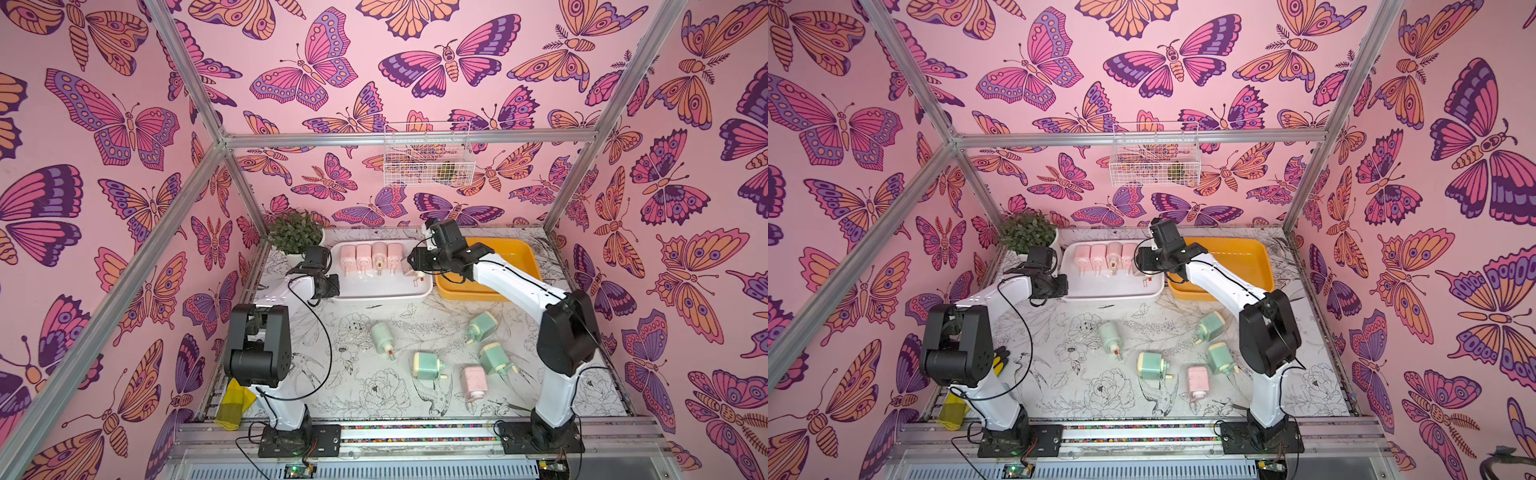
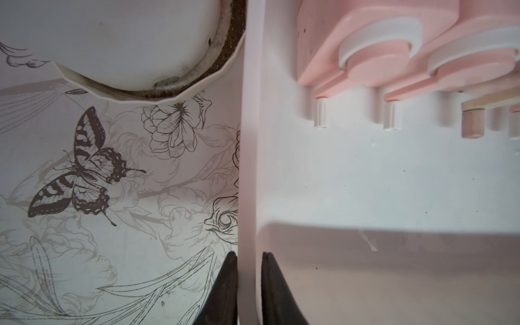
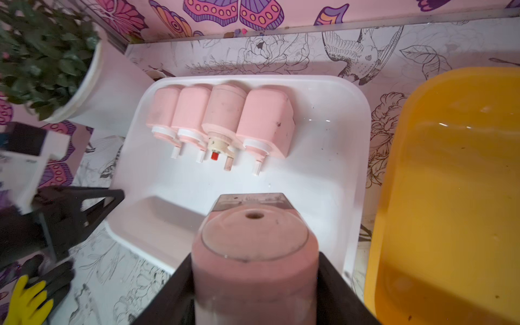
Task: Place the pencil sharpeners by color into the storage box
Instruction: Pick up the pencil sharpener from the center of the board, then place the pencil sharpener in the storage box.
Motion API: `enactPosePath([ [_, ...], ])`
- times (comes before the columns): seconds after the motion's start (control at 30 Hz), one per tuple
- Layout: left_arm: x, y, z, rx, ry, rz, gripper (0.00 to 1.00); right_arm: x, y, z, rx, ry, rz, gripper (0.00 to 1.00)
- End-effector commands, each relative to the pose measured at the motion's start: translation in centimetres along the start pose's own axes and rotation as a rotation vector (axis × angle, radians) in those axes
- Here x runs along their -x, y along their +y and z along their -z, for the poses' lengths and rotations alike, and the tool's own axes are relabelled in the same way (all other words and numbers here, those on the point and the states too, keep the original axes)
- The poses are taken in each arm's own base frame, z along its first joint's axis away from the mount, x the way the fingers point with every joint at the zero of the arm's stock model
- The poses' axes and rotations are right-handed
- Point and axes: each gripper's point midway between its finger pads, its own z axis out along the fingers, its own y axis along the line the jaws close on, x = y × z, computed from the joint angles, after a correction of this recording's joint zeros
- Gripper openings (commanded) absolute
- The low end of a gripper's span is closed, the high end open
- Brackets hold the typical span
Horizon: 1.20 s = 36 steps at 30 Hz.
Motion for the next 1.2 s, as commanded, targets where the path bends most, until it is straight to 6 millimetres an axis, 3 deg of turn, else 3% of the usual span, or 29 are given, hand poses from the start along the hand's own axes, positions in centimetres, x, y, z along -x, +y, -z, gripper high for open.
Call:
enactPosePath([
  [0.0, -1.4, -1.1, 0.2, -0.055, 0.036, -0.021, 0.19, 1.6, -1.9, -1.8, -0.095, -0.031, -0.038, 0.0],
  [0.33, -1.4, -1.2, 0.2, -0.062, 0.035, -0.027, 0.18, 2.8, -5.2, -6.9, -0.289, -0.012, -0.035, 0.0],
  [0.77, -1.4, -1.4, 0.2, -0.07, 0.036, -0.034, 0.19, 2.7, -6.2, -9.5, -0.351, 0.025, -0.025, 0.0],
  [1.0, -1.4, -1.4, 0.3, -0.075, 0.036, -0.035, 0.18, 2.5, -5.8, -11.2, -0.323, 0.032, -0.068, 0.11],
  [1.17, -1.4, -1.5, 0.3, -0.077, 0.036, -0.037, 0.18, 2.6, -5.7, -11.6, -0.313, 0.022, -0.076, 0.25],
])
